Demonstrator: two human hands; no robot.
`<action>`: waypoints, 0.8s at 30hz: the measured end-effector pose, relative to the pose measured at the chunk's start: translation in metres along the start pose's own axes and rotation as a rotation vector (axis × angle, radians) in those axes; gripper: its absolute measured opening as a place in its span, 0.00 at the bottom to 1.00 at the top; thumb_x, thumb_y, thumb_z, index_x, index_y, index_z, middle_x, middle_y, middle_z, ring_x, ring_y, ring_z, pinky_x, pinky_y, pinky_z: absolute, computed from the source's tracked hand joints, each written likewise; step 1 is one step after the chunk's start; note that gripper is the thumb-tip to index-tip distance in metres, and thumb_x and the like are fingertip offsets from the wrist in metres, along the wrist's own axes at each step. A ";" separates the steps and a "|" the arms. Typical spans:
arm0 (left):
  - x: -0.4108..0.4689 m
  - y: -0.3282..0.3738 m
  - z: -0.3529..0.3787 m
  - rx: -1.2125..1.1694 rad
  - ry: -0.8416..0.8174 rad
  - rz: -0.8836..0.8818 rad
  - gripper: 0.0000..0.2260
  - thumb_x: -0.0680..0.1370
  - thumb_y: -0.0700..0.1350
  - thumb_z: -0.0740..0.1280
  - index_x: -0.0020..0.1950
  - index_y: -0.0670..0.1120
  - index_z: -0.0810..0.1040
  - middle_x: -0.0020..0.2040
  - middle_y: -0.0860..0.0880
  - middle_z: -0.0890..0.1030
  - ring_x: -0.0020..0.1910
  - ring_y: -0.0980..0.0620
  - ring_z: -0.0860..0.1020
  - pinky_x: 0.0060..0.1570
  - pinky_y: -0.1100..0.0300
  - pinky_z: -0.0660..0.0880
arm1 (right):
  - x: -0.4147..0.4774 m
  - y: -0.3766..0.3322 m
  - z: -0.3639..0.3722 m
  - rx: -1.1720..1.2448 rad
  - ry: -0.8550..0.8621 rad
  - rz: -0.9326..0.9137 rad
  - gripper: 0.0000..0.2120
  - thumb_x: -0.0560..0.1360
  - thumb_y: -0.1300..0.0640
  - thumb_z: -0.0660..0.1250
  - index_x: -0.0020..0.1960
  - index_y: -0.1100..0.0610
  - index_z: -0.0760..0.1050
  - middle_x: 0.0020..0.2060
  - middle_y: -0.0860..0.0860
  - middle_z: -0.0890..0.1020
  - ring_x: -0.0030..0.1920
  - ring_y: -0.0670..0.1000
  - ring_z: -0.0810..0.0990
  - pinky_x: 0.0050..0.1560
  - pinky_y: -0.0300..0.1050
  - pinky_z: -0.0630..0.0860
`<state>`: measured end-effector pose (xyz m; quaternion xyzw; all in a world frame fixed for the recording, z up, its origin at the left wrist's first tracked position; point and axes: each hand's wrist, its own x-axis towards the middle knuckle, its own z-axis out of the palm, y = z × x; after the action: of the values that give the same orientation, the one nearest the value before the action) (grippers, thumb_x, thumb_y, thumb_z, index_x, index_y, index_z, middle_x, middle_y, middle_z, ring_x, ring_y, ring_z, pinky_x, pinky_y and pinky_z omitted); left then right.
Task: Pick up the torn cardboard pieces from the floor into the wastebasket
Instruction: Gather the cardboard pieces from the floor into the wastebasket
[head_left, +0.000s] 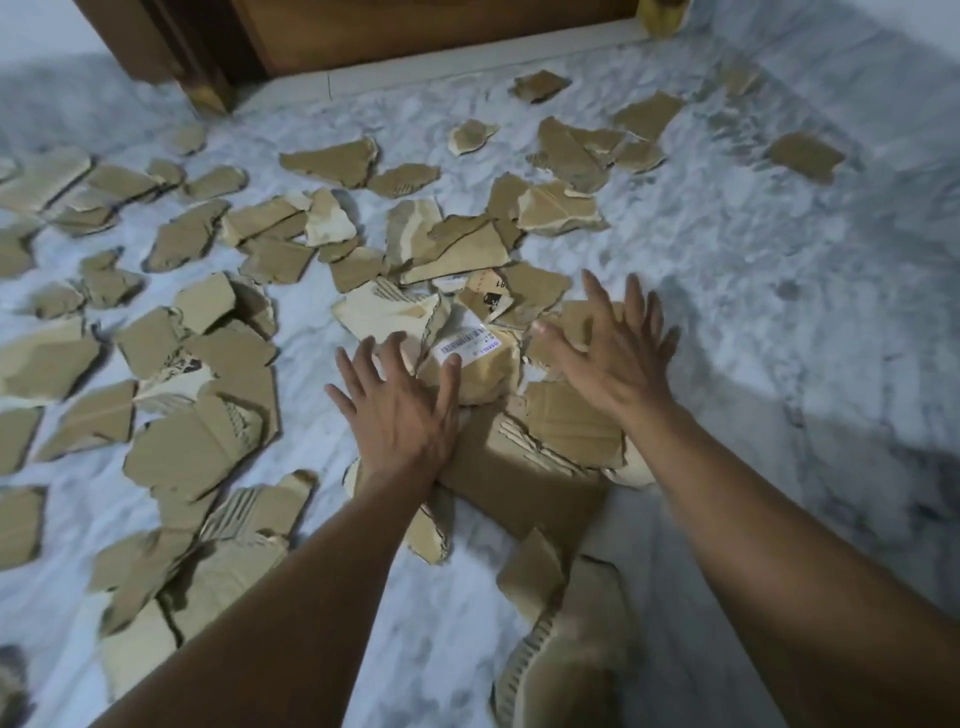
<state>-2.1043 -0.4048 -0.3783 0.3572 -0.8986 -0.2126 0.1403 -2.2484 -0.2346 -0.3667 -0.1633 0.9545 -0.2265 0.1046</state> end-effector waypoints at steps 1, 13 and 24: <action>0.007 -0.006 -0.002 0.048 -0.056 -0.019 0.35 0.80 0.70 0.50 0.80 0.51 0.57 0.82 0.41 0.53 0.81 0.36 0.45 0.76 0.34 0.43 | 0.000 0.002 0.000 0.021 -0.039 0.087 0.44 0.72 0.21 0.43 0.81 0.41 0.40 0.81 0.54 0.39 0.80 0.62 0.36 0.74 0.70 0.34; 0.005 -0.015 -0.025 -0.241 -0.102 0.025 0.37 0.77 0.73 0.50 0.78 0.53 0.64 0.77 0.47 0.68 0.77 0.42 0.63 0.76 0.37 0.53 | 0.000 -0.045 0.049 -0.135 0.109 -0.074 0.37 0.80 0.31 0.44 0.81 0.52 0.53 0.78 0.55 0.63 0.77 0.59 0.59 0.76 0.62 0.51; -0.018 -0.037 -0.013 0.035 -0.161 0.086 0.48 0.75 0.76 0.52 0.83 0.44 0.47 0.83 0.43 0.53 0.82 0.45 0.48 0.80 0.46 0.49 | 0.017 -0.091 0.048 -0.097 -0.087 -0.126 0.47 0.72 0.22 0.53 0.78 0.55 0.61 0.74 0.59 0.67 0.71 0.63 0.68 0.68 0.58 0.70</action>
<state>-2.0649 -0.4205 -0.3863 0.3024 -0.9250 -0.2188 0.0705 -2.2264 -0.3367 -0.3686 -0.2376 0.9468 -0.1786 0.1235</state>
